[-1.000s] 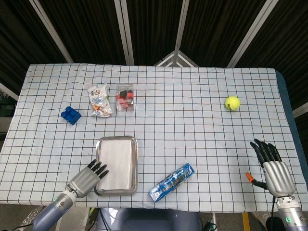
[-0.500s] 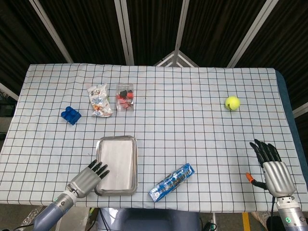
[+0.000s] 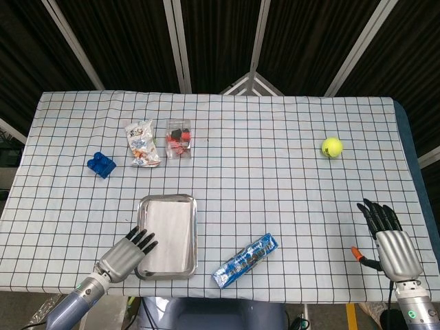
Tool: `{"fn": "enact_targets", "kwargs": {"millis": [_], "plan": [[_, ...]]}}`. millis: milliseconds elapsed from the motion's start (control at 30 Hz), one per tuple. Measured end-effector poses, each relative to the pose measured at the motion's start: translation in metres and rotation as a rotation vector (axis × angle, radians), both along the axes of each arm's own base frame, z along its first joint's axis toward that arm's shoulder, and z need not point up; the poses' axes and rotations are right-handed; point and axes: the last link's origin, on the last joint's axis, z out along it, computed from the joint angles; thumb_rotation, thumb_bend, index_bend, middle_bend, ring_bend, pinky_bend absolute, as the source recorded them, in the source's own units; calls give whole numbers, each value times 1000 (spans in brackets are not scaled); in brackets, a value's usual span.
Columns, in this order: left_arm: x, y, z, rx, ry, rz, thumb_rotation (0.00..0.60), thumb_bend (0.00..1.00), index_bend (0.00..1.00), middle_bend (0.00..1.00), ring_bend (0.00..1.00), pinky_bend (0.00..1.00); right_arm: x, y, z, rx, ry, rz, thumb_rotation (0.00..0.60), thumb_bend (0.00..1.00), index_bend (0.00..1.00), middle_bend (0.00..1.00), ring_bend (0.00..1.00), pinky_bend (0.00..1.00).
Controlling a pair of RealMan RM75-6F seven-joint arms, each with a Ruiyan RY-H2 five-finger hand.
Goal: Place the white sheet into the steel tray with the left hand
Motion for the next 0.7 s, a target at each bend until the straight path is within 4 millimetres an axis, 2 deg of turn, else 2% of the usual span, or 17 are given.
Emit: {"fn": "enact_targets", "kwargs": {"millis": [300,367,567,700], "plan": [[3,-7,25,83,-120,18,600,234,0,0,0,0,0,0,0,-2,1,1,600,313,0,0,0,0],[1,-7,32,125,-157,34,600,208,0,0,0,0,0,0,0,-2,3,2,600,313,0,0,0,0],[-21,-8,66,371,-306,88,600,109,0,0,0,0,0,0,-1,-6,17,12,600,313,0,0,0,0],[-50,-19,93,561,-381,77,600,88,0,0,0,0,1,0,-1,-4,17,13,600,313,0,0,0,0]]}}
